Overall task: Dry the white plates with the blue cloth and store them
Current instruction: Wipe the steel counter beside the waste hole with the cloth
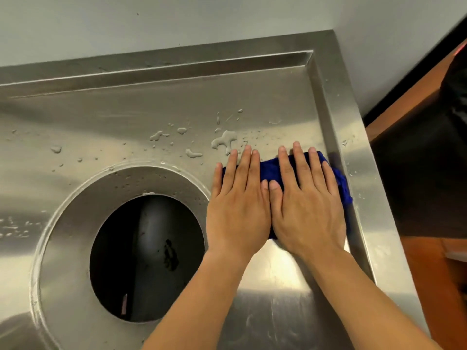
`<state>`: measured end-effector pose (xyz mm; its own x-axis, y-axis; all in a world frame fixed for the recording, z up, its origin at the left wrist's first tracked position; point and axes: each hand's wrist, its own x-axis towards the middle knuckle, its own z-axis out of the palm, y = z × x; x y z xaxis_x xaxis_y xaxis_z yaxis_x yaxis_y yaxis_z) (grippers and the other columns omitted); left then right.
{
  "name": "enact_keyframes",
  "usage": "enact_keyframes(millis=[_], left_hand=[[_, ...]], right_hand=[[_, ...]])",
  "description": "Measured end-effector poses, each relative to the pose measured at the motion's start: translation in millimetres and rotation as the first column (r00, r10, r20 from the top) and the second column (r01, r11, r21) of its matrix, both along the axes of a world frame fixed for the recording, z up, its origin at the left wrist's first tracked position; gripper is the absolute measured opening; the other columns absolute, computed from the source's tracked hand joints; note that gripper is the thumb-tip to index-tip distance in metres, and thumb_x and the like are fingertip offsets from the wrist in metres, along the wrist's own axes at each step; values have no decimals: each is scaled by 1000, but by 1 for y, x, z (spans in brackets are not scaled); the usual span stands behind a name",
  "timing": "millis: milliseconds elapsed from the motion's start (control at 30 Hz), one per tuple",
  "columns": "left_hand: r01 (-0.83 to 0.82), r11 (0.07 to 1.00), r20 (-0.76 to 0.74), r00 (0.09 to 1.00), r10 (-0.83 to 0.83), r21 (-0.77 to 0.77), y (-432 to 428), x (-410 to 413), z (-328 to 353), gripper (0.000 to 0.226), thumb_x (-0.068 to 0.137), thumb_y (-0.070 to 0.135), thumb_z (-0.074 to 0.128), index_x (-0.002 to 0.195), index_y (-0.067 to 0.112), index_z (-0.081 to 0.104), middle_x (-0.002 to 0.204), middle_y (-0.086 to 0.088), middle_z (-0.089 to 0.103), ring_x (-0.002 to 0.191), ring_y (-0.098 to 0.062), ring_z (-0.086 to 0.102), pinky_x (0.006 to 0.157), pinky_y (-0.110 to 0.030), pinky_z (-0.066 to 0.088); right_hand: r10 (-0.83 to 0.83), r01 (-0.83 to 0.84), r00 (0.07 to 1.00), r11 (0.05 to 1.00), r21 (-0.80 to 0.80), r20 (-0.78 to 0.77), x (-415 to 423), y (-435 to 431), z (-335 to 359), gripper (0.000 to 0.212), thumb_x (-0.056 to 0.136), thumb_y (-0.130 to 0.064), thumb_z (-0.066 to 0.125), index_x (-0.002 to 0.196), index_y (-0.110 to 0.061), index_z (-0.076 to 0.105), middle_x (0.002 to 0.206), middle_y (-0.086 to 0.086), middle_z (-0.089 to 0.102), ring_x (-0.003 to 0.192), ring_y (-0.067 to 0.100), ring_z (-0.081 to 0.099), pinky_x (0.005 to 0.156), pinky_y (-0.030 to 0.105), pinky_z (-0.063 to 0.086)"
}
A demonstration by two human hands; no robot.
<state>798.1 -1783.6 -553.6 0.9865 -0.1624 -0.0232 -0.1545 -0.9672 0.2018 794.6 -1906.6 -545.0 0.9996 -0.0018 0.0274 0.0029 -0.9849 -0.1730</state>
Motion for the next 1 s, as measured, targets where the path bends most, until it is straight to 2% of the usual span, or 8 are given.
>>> enact_keyframes(millis=[233,500,667,833,1000], left_hand=[[-14,997,32,999,16,-82,5,70,-1,67,107,39,2,167,13,12,177,-5,13,164,-22,3,133,-41,-2],[43,996,59,998,-39,-84,22,134,-5,60,112,35,10,167,13,12,177,-3,12,165,-20,3,133,-44,0],[74,994,69,995,-69,-80,38,137,-7,62,110,37,9,167,15,13,177,-1,14,164,-20,6,133,-44,2],[85,993,47,996,-81,-78,89,132,-6,58,113,36,15,167,15,14,177,-1,15,164,-21,7,133,-45,4],[52,997,20,998,-51,-51,152,128,-3,61,110,38,9,167,18,11,178,1,12,164,-20,4,133,-45,3]], right_hand=[[-1,2,999,1000,-17,40,71,5,-4,62,106,-45,17,162,-19,25,167,14,31,156,34,24,126,51,20],[-34,36,998,998,-45,49,129,21,-5,64,105,-47,12,162,-22,25,167,9,33,156,33,25,127,49,15],[-65,68,997,996,-52,51,127,38,-5,65,105,-48,10,163,-22,21,169,7,29,157,33,22,127,49,15],[-71,72,997,997,-41,33,118,87,-5,63,106,-48,13,163,-21,22,169,8,29,156,33,22,127,48,15],[-36,37,999,999,-29,21,118,151,-4,62,107,-47,14,162,-21,24,168,10,31,156,34,24,126,50,17]])
